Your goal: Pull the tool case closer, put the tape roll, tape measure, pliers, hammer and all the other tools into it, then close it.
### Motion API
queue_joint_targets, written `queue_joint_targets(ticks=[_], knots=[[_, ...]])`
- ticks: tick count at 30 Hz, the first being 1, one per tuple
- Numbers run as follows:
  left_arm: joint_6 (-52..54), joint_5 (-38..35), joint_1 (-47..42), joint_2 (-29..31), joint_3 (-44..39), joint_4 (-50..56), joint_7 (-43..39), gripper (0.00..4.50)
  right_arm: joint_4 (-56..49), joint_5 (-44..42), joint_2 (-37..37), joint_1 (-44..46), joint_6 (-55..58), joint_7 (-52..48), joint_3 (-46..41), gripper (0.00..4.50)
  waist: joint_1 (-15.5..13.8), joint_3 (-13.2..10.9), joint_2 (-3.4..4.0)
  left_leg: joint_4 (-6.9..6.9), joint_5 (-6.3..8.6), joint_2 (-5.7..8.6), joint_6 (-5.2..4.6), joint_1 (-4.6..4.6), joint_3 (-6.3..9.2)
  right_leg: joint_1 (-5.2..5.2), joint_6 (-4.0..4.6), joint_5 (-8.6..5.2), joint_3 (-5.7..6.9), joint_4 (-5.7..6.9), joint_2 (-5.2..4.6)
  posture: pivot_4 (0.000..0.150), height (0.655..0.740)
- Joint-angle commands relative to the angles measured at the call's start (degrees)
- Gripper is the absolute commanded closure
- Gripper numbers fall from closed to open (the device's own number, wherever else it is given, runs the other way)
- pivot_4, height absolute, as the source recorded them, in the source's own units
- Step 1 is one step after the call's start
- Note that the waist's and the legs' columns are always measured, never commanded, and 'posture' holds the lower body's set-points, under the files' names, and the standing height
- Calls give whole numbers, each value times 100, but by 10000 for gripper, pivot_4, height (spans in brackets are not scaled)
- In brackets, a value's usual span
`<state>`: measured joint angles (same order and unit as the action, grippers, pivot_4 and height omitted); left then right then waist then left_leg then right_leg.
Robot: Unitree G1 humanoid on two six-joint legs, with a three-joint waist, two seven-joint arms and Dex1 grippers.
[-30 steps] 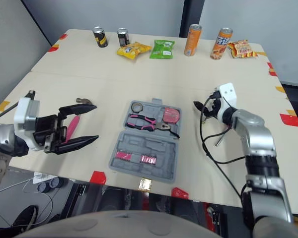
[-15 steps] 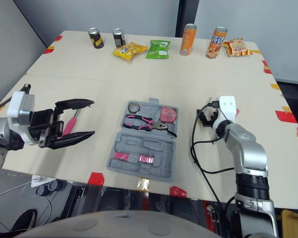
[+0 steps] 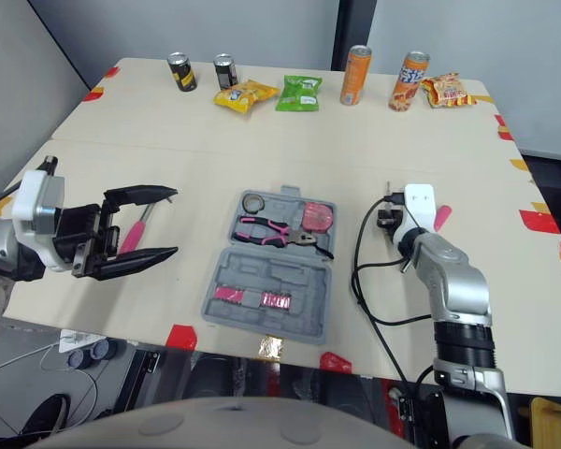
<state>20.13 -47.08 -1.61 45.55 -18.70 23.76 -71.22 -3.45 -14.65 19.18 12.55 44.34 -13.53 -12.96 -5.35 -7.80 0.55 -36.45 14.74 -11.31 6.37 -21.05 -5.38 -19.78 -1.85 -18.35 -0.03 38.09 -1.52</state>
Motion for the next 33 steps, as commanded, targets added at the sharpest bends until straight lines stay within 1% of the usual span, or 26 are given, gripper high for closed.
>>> queue_joint_targets(ticks=[1,3,6,12,13,17,20,22,27,33], knots=[[-116,-1,-75,-14,6,-30,-80,0,-366,-54,41,-98,-13,-16,-32,44230,-11,0,0,0,0,0,0,0,0,0,0,0,0,0,0,1500,7400],[-140,9,-84,-13,23,-52,-128,0,-536,-92,101,-180,13,-79,-50,44231,-17,0,0,0,0,0,0,0,0,0,0,0,1,2,1,1500,7400],[-150,-9,-82,33,41,-78,-263,0,-1138,-238,194,-551,153,-215,-111,44231,-45,0,0,0,0,1,0,-2,0,0,0,0,2,2,8,1500,7400],[-128,-61,-105,88,87,-94,-532,0,-2912,-650,189,-2045,653,-328,-252,44231,-98,3,-1,1,3,0,5,0,4,5,-3,0,6,-6,-2,1500,7400],[-130,-61,-106,86,88,-97,-557,0,-3091,-703,177,-2212,709,-320,-265,44231,-96,5,-2,1,3,1,5,0,4,4,-5,0,6,-11,-6,1500,7400],[-110,-84,-135,112,143,-101,-739,0,-3906,-834,-9,-3350,745,-249,-308,44231,-61,11,2,14,3,0,5,8,5,12,-5,0,8,-28,-14,1500,7400],[-128,-36,-163,135,212,-133,-894,0,-4122,-782,-152,-3894,602,-169,-222,44231,-5,20,3,25,2,0,4,15,8,24,-5,0,11,-41,-15,1500,7400],[-141,7,-207,141,268,-177,-965,0,-4202,-748,-235,-4085,527,-114,-144,44231,13,28,9,25,2,1,3,17,9,25,-5,0,12,-41,-16,1500,7400],[-166,49,-316,144,367,-286,-1099,0,-4153,-675,-416,-4186,368,44,-15,44231,43,35,11,28,1,1,1,24,14,30,-5,0,16,-41,-16,1500,7400],[-282,177,-320,197,445,-388,-1338,0,-3879,-655,-553,-4084,210,135,46,44231,39,38,10,31,0,6,0,20,17,31,-5,0,21,-45,-21,1500,7400]])
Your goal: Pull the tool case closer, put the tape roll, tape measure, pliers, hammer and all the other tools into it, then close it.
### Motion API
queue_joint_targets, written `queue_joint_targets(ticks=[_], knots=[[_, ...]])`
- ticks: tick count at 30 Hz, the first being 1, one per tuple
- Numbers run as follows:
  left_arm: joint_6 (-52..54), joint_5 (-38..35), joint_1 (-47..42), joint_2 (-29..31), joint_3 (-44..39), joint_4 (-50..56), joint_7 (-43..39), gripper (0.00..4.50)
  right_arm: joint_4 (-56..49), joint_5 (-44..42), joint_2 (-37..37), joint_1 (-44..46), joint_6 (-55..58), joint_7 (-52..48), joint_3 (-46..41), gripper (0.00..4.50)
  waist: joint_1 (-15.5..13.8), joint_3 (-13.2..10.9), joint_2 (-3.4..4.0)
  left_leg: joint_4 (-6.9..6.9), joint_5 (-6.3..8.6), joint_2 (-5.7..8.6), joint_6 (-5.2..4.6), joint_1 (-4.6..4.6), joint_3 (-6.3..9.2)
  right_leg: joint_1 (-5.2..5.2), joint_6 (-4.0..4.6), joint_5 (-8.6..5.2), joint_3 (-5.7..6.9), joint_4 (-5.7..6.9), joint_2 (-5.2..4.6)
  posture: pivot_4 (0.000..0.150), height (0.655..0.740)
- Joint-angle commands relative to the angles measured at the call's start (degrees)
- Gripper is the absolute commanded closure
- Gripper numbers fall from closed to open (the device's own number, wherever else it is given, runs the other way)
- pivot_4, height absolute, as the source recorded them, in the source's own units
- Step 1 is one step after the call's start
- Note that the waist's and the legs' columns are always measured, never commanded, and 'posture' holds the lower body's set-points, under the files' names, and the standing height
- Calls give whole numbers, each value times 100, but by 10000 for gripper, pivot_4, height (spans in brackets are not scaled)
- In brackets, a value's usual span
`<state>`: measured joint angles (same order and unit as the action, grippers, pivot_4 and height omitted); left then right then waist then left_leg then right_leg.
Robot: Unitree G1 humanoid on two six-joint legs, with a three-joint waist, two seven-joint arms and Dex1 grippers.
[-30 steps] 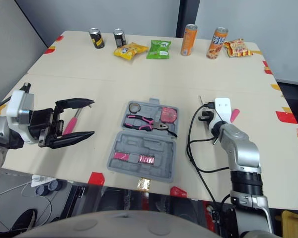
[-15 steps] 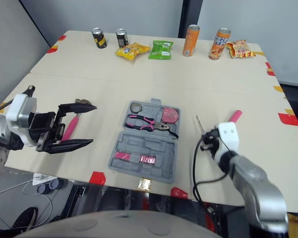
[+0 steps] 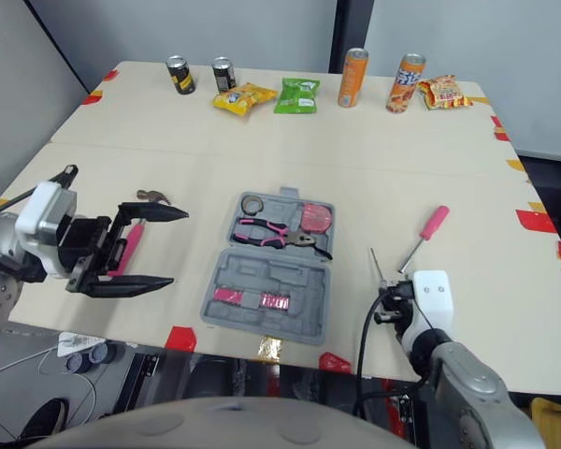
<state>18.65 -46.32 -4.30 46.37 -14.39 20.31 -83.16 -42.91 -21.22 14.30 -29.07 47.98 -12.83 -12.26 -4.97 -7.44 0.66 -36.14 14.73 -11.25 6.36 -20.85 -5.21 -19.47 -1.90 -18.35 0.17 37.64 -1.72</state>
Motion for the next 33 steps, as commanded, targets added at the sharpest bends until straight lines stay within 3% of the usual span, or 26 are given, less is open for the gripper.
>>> queue_joint_targets(ticks=[1,12,14,23,30,33], knots=[[-202,168,-45,139,36,-75,-213,0,118,-18,-97,141,-152,85,-44,44231,5,2,-2,0,0,0,0,0,1,0,0,0,1,0,0,1500,7400],[-328,208,24,128,57,-105,-272,0,540,-308,-391,770,139,240,-112,44231,24,7,2,-1,-3,3,-3,-3,6,2,0,0,8,4,-1,1500,7400],[-324,190,36,123,44,-89,-254,0,547,-400,-401,781,226,222,-111,34048,16,10,-1,-2,-3,4,-3,-4,7,2,0,0,8,4,-1,1500,7400],[-310,113,161,126,-76,-66,-173,0,234,-459,230,598,242,-43,-258,4489,-3,19,3,0,-2,4,0,36,9,39,-1,0,12,-11,-6,1500,7400],[-328,71,265,76,-213,-79,-51,0,-287,-797,1253,5,-49,-1075,-907,4489,-26,19,4,9,-1,5,0,36,6,43,-2,0,9,-19,-6,1500,7400],[-363,72,324,16,-260,-104,7,0,54,-812,2020,-80,-884,-2284,-1177,4489,-7,19,5,16,0,3,0,46,3,49,-2,0,7,-21,-5,1500,7400]])
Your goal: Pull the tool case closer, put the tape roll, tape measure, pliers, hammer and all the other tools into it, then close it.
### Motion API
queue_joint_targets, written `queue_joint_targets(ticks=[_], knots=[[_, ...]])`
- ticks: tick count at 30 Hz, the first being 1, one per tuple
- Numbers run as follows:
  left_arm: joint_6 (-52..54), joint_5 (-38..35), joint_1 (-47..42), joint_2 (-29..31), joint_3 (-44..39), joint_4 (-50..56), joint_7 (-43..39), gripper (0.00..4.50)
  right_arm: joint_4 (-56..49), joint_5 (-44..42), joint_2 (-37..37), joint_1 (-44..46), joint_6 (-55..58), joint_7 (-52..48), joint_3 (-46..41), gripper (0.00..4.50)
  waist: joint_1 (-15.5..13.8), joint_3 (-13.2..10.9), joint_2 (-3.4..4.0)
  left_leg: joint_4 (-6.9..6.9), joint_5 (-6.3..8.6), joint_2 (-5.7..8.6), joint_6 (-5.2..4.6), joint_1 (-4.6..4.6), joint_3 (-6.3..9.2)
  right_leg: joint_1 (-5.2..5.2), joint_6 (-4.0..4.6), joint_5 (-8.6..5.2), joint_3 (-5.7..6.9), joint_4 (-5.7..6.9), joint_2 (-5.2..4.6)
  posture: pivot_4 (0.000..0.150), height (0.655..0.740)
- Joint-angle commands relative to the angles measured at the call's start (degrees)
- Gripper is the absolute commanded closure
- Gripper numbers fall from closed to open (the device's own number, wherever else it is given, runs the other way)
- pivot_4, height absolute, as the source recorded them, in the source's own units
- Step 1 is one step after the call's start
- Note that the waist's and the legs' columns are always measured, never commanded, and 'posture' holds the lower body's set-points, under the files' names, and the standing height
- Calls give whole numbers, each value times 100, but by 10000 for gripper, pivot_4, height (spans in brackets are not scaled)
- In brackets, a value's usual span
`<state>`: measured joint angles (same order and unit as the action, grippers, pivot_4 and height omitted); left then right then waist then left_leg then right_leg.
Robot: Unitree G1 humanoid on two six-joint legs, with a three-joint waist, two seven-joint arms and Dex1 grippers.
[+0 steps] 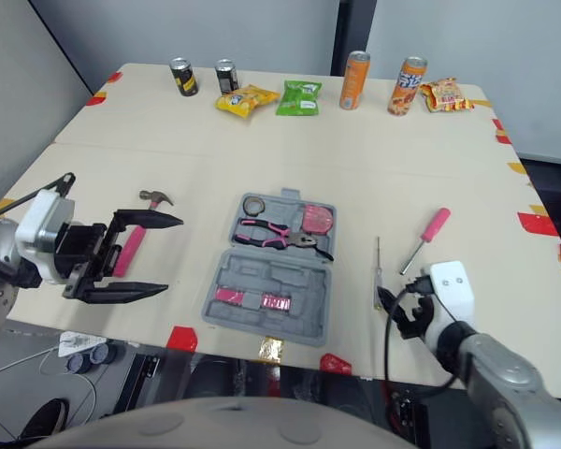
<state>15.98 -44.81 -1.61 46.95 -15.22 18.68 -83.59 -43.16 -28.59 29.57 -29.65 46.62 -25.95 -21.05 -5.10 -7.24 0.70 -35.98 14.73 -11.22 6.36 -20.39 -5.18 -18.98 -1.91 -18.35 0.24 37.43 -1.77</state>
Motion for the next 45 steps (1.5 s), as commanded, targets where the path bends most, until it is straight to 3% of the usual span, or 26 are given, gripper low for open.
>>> queue_joint_targets(ticks=[1,6,10,16,22,29,37,45], knots=[[-115,-57,79,-51,-172,50,43,0,295,-44,748,35,-1044,-1374,-345,4489,19,0,-1,0,0,0,-1,6,-3,3,0,0,-3,0,-1,1500,7400],[-133,-59,127,-15,-114,27,-47,0,1788,225,1943,855,-2626,-3354,-37,4489,85,2,-2,1,3,1,-13,25,-3,24,0,0,-2,-2,-3,1500,7400],[-168,-43,55,27,-94,-32,-146,0,3164,811,2699,1950,-4091,-4766,807,4489,130,2,-4,-2,1,2,-27,16,0,23,2,-1,1,0,0,1500,7400],[-163,-30,68,94,-158,53,-146,0,5264,1561,3007,4136,-6103,-6564,2434,4489,246,2,-1,-38,0,2,-38,-19,2,-9,6,-3,2,41,0,1500,7400],[-261,19,347,104,-232,302,-85,0,7082,1825,2946,6356,-8056,-6655,4771,4489,279,0,7,-93,0,-5,-39,-79,12,-49,11,-6,11,78,8,1500,7400],[-286,4,487,114,-276,440,-69,0,8582,2114,2510,8039,-9586,-6655,6891,4489,278,1,6,-119,-1,-8,-38,-116,6,-108,31,-17,8,155,12,1500,7400],[-305,18,457,72,-217,476,33,0,9536,2174,1924,8677,-10535,-6655,7856,4489,258,1,6,-152,-2,-14,-37,-170,5,-154,34,-19,11,183,31,1500,7400],[-275,-21,467,91,-270,513,113,0,10159,2434,1558,8874,-10971,-6655,8005,4489,273,1,7,-151,-2,-18,-35,-169,2,-156,33,-19,6,183,33,1500,7400]])
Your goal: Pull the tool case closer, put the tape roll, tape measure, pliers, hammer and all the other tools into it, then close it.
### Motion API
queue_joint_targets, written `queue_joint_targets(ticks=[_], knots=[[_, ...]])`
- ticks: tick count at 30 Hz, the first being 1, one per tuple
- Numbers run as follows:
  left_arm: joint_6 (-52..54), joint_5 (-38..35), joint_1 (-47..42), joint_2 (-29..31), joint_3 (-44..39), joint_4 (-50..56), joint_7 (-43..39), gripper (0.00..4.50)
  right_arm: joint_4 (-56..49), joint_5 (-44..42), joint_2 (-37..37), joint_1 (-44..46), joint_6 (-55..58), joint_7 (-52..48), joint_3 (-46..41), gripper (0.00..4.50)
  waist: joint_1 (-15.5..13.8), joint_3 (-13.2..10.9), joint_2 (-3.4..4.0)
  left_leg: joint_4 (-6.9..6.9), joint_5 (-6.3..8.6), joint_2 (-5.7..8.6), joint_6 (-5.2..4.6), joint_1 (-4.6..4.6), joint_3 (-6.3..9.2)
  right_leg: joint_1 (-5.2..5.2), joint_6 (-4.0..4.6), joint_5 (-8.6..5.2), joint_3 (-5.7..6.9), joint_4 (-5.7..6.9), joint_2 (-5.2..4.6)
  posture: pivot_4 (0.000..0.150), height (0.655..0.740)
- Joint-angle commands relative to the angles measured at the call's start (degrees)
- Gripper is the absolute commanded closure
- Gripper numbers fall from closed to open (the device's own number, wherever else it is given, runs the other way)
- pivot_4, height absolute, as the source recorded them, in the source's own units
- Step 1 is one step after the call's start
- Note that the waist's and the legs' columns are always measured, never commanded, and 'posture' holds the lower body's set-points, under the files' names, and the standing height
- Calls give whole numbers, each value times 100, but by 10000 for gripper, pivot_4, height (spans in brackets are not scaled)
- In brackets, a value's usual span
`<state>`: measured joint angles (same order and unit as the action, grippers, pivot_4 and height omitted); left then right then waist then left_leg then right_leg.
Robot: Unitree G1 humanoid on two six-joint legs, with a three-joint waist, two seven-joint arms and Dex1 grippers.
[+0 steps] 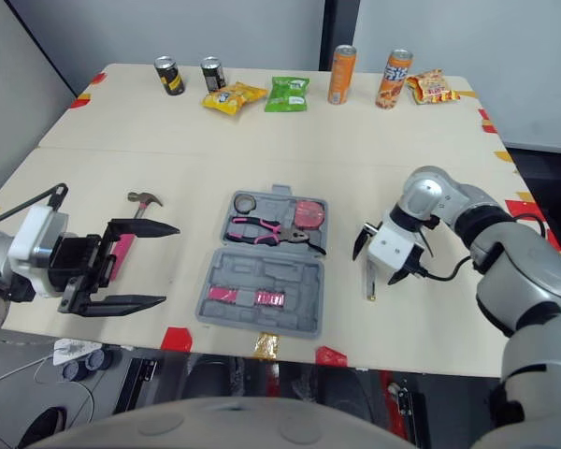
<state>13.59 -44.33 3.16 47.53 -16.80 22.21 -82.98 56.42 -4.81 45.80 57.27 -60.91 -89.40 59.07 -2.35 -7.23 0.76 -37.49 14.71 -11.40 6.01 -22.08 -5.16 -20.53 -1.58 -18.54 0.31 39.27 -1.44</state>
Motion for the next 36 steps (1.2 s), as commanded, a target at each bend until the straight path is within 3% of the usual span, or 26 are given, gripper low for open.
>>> queue_joint_targets(ticks=[1,3,4,15,16,25,30,36], knots=[[-35,-70,-10,32,-117,164,61,0,255,71,-112,197,-239,-310,-21,4489,0,0,0,0,0,0,0,0,0,0,0,0,0,0,0,1500,7400],[-40,-70,2,32,-124,167,73,0,381,142,-226,234,-295,-310,-81,4489,0,0,0,0,0,0,0,1,-1,0,0,0,-1,0,0,1500,7400],[-44,-70,14,30,-125,176,82,0,473,233,-281,260,-322,-310,-119,6843,-1,0,0,0,0,-1,0,1,-1,0,0,0,-1,1,1,1500,7400],[-64,-84,59,10,-134,204,153,0,755,487,-427,278,-402,-310,-318,42896,-32,1,-1,-4,0,0,0,2,-2,-1,0,0,0,1,-2,1500,7400],[-67,-81,55,5,-132,196,161,0,709,441,-386,271,-396,-310,-310,44591,-32,1,-1,-5,0,0,0,2,-2,-1,0,0,0,1,-2,1500,7400],[-77,-114,95,-54,-139,197,246,0,-488,-465,541,122,345,-310,-461,44582,-53,0,-1,-4,0,0,0,0,-3,-1,0,0,-2,-1,1,1500,7400],[-33,-223,150,-121,-165,260,337,0,-2384,-1390,1492,-599,2537,-291,-1360,44582,-105,0,-4,0,1,-1,3,-1,-4,3,-8,4,-13,-12,10,1500,7400],[46,-318,122,-175,-66,316,408,0,-4889,-2273,2829,-2733,5605,1287,-2958,44582,-336,0,-4,13,8,-1,13,3,-9,13,-24,13,-22,-52,14,1500,7400]])
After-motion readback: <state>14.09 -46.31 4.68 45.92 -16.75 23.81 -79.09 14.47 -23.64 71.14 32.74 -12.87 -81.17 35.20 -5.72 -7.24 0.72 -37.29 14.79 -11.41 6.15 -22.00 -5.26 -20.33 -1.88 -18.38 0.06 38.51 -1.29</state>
